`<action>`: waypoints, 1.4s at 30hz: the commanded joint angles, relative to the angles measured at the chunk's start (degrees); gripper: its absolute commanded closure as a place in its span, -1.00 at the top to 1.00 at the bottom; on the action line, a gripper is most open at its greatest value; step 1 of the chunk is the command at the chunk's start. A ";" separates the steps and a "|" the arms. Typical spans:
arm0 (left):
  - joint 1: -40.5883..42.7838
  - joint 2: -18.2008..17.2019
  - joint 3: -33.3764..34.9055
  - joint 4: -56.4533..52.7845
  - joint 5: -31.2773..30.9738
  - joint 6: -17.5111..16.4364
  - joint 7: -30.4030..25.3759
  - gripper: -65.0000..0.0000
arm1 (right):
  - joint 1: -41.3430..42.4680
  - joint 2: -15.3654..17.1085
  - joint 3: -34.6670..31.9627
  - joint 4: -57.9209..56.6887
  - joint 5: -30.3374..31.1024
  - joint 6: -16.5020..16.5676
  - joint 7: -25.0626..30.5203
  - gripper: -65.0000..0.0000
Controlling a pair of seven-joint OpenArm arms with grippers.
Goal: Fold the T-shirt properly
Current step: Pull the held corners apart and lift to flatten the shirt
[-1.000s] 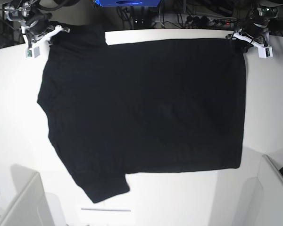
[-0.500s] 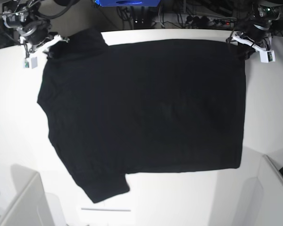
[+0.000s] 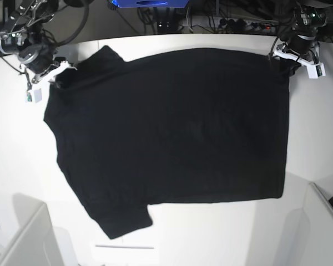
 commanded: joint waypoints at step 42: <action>-13.73 -1.01 -0.53 -2.33 -0.29 8.32 6.38 -1.00 | 27.29 0.53 -8.50 -17.14 -10.06 -3.06 -2.55 -1.00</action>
